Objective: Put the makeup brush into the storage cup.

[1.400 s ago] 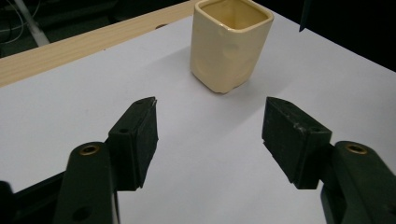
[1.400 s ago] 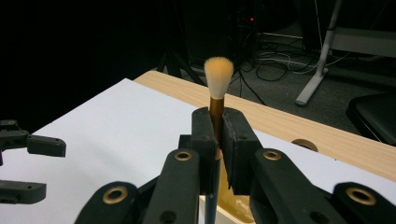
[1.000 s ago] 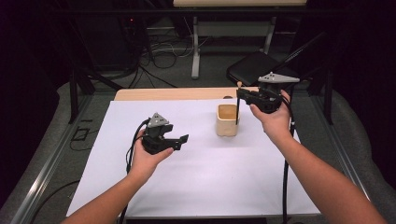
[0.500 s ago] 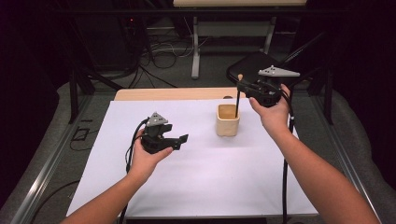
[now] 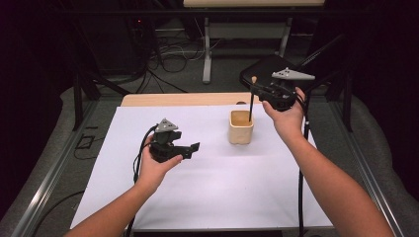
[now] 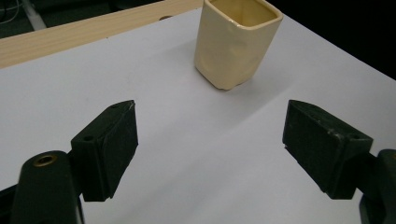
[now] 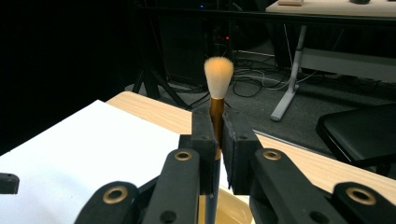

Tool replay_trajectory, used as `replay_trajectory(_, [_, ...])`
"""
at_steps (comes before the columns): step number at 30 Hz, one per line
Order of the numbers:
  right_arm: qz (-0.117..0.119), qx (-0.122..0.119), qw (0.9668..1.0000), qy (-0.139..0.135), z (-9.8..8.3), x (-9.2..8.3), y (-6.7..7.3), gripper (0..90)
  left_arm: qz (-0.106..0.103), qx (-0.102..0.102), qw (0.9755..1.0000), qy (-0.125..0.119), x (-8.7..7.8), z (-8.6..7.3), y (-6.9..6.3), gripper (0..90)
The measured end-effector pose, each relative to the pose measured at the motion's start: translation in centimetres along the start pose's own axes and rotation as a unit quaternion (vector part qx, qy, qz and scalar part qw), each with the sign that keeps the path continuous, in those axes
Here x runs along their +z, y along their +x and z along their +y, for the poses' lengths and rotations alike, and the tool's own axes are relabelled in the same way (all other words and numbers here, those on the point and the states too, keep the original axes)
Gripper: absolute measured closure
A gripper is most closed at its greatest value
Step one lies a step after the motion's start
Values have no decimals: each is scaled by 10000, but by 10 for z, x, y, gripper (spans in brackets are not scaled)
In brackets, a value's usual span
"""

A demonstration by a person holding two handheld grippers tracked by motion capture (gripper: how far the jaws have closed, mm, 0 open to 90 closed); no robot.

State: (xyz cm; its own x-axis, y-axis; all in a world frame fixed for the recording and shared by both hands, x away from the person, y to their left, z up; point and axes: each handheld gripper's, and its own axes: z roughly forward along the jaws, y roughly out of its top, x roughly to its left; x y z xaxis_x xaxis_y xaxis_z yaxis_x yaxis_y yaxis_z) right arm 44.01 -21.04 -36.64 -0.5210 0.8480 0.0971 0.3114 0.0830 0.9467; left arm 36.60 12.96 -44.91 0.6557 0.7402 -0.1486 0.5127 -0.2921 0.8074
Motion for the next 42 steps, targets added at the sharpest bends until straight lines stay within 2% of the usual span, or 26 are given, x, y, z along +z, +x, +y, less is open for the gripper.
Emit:
replay_trajectory(7, [-62, 0, 10000, -17, -1, 2, -2, 840, 80, 16, 10000, 0, 0, 0, -1, 164])
replay_trajectory(18, [-89, 67, 9999, -72, -1, 5, -4, 840, 50, 78, 10000, 9, 0, 0, 0, 165])
replay_trajectory(38, [-147, -134, 9998, 21, -7, 17, 1, 840, 8, 41, 10000, -11, 0, -1, 0, 165])
replay_trajectory(42, [-141, -110, 9998, 53, -9, 18, 2, 840, 46, 8, 10000, -38, -1, -2, 0, 165])
